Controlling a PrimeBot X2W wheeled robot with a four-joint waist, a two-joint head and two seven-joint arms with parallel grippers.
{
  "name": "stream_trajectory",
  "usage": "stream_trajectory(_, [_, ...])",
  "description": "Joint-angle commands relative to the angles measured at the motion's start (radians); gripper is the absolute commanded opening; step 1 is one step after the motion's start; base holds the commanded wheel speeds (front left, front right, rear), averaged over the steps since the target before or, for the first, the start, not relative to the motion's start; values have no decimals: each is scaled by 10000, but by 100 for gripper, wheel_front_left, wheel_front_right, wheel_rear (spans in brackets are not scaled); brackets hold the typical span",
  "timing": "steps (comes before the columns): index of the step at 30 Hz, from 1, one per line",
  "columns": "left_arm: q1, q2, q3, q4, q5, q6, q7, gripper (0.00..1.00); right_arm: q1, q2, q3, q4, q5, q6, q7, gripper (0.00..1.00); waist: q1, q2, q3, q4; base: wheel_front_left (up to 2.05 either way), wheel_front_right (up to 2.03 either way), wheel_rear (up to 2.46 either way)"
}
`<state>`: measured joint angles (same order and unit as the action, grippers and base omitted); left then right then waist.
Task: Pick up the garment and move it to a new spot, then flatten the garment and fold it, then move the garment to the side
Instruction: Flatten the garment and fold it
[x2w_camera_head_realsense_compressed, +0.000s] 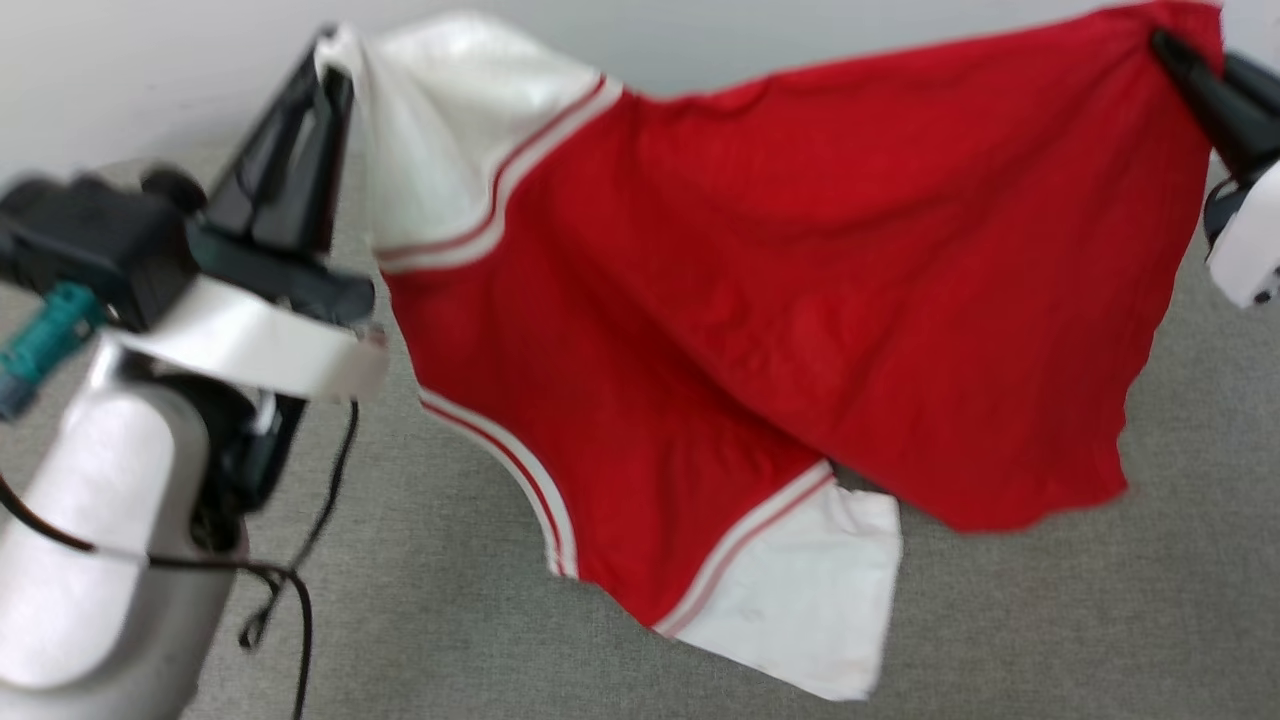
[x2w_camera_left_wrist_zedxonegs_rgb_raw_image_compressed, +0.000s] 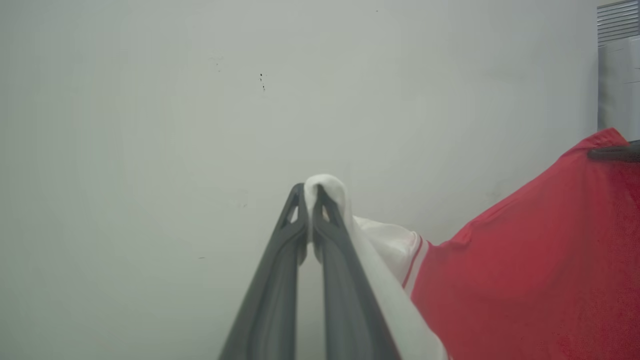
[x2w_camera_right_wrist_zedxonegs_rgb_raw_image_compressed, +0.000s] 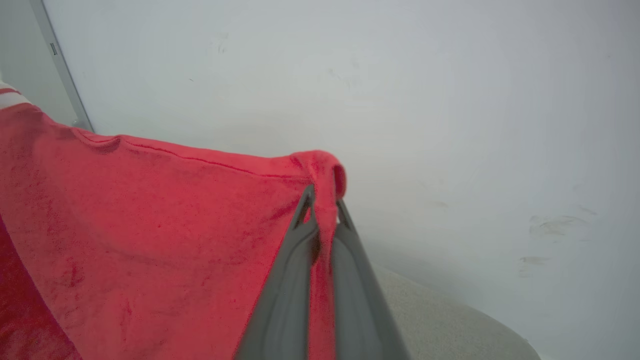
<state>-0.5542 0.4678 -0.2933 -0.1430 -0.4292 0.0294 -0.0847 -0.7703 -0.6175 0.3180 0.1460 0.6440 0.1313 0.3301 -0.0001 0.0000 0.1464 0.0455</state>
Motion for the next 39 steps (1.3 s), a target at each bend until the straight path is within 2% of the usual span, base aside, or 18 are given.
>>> stream_trajectory(1, [-457,72,8,5,38,-86,101,0,-218,148,-190,-89,-143,-12,100,0,1,0,229,-106,0,0,0])
stream_trajectory(7, [-2817,-4,-64,474,48,-537,587,0,-1370,545,-930,-477,-899,-12,497,0,1,0,1249,-146,0,0,0])
stream_trajectory(13, [-5812,-160,-32,1569,101,-982,812,0,-3547,1032,-1381,-267,-1624,-12,784,0,1,0,2717,-149,0,0,0])
stream_trajectory(19, [-8765,-287,-155,3108,238,-1298,705,0,-6100,1486,-1260,674,-2379,-12,579,0,1,0,3808,-158,0,0,0])
stream_trajectory(27, [-12038,-384,-432,5175,387,-1512,107,0,-9122,2001,-924,2569,-3070,-12,-163,0,1,0,4466,-150,0,0,0])
stream_trajectory(33, [-13070,-417,-824,6335,243,-1571,-472,0,-10471,2067,-419,3939,-3215,-12,-792,0,1,0,4781,-77,0,0,0])
stream_trajectory(39, [-12686,-142,-1396,6986,-55,-1589,-917,0,-10444,2054,359,4891,-2827,-12,-1438,0,1,0,5189,-97,0,0,0])
